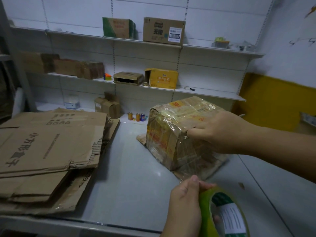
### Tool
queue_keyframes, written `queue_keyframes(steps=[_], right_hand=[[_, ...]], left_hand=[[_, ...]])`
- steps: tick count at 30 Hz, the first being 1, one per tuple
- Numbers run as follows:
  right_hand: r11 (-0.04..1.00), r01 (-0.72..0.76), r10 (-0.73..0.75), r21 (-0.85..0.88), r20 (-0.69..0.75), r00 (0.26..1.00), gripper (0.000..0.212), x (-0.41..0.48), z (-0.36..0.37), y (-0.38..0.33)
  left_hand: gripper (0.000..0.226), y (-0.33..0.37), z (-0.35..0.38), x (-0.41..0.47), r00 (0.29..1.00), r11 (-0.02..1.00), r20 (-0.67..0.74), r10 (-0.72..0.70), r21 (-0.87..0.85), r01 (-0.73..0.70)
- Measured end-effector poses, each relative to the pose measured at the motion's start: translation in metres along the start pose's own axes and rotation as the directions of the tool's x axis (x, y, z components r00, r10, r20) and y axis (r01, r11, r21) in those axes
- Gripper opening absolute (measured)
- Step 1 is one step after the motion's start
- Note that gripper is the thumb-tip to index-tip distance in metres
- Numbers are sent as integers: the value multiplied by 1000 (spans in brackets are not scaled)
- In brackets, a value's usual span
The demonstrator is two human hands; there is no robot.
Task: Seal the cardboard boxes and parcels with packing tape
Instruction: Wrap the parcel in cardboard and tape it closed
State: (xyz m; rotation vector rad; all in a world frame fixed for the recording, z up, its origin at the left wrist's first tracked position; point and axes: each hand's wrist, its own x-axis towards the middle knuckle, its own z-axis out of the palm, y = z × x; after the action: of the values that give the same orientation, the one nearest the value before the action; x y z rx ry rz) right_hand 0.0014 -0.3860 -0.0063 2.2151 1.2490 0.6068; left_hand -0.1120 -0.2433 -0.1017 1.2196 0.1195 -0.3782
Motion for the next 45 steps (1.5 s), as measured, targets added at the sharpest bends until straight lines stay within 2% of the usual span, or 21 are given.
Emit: queue_keyframes(steps=[2,6,8,12,15,17,18,19,21,22,24,27,30,35,39,43,45], right_hand=[[999,11,-9,45,-57,998,45,-1,5,4],[995,36,-26,95,-107,994,31,-1,10,6],[989,7,12,151,-126,992,23,-1,13,4],[958,-59,109,280,-167,980,31,-3,23,-4],[926,-131,208,354,-190,959,26,-6,32,-14],[902,-169,252,398,-166,953,20,-6,36,-20],[919,-187,240,347,-118,964,16,-6,41,-23],[948,-194,206,252,-23,978,15,-6,48,-26],[931,-251,229,266,112,967,14,-12,58,-37],[901,-281,264,329,97,960,11,-18,62,-39],[805,-324,388,497,-28,921,15,-26,60,-35],[741,-266,444,616,-152,883,27,-27,43,-24],[812,-185,372,554,-248,894,29,-19,26,-18],[902,-130,256,412,-266,930,33,-5,24,-22],[937,-118,197,329,-220,955,42,-1,30,-25],[926,-153,235,344,-210,949,30,-1,37,-31],[936,-184,231,299,-130,964,27,0,39,-36]], left_hand=[[48,-1,0,-1,1000,1000,-2,23,1,-23],[48,1,-1,-4,1000,1000,0,28,14,-28],[48,2,-2,-4,999,999,-11,38,25,-37],[48,4,-2,-4,998,999,-23,52,11,-52],[48,6,-5,-3,998,999,-30,50,23,-49],[48,6,-6,-2,998,999,-39,45,23,-44],[49,5,-6,-1,999,999,-37,39,26,-38],[49,3,-6,0,999,999,-34,36,33,-35],[52,0,-6,0,999,998,-40,28,52,-26],[51,1,-7,0,999,999,-36,24,49,-23],[48,2,-8,2,999,1000,-35,11,19,-10],[52,1,-8,5,1000,999,-22,1,47,0],[51,0,-7,5,1000,997,-12,11,75,-10],[53,-3,-9,8,999,995,-17,40,94,-38],[50,-4,-9,9,998,992,-12,66,111,-64],[51,-11,-12,12,994,989,3,108,102,-107],[47,-13,-12,13,990,981,12,137,136,-138]])
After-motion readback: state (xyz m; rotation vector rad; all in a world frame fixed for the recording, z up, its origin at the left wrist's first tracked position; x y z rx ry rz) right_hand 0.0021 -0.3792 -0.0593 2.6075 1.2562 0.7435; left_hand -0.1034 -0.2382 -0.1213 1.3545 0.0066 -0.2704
